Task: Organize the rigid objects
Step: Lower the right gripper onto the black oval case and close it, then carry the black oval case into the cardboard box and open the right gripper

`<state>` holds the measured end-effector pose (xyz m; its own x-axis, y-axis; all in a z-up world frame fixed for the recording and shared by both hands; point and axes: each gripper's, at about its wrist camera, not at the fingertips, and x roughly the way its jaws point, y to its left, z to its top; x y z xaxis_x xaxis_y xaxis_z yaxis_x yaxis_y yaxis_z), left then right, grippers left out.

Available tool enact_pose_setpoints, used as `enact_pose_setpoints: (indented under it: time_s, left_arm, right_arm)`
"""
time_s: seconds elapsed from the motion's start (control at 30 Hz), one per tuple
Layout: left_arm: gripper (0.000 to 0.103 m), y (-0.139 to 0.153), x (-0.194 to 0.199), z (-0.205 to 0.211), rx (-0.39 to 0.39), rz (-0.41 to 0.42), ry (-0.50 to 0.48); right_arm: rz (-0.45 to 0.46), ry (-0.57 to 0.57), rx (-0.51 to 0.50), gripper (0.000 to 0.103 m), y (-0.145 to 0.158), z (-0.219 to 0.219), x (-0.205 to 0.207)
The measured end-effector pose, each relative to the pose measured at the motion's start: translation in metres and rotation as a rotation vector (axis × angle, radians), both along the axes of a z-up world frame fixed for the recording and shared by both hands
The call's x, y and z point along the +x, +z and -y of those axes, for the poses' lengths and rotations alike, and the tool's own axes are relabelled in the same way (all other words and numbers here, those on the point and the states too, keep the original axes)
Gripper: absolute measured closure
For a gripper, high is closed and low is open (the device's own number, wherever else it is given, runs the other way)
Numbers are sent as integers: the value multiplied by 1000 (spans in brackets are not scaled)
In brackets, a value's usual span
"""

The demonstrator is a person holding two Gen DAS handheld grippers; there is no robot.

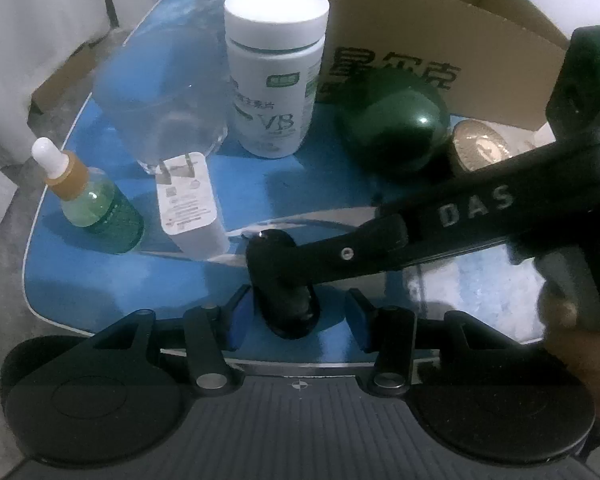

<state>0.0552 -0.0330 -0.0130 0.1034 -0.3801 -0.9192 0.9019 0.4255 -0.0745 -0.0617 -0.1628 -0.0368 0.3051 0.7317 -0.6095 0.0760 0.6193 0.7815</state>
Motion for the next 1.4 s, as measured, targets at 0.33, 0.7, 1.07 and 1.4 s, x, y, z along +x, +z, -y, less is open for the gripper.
enact_pose_setpoints:
  time_s: [0.33,0.7,1.07,1.4]
  left_arm:
    - [71,3,-4,5,7,52,5]
    - [72,-1,12,14,-1,54,13]
    - [72,1,10,11,-7,44,7]
    - [72,35,-10,3,-81,103,-25]
  right_arm:
    - [-12,-23,62,83,-3,3,1]
    - [-27,-32,60,83,-5,1,3]
    - [-37,-35,55,83,-5,0,2]
    - [45,-47,33,84,24,7,-13]
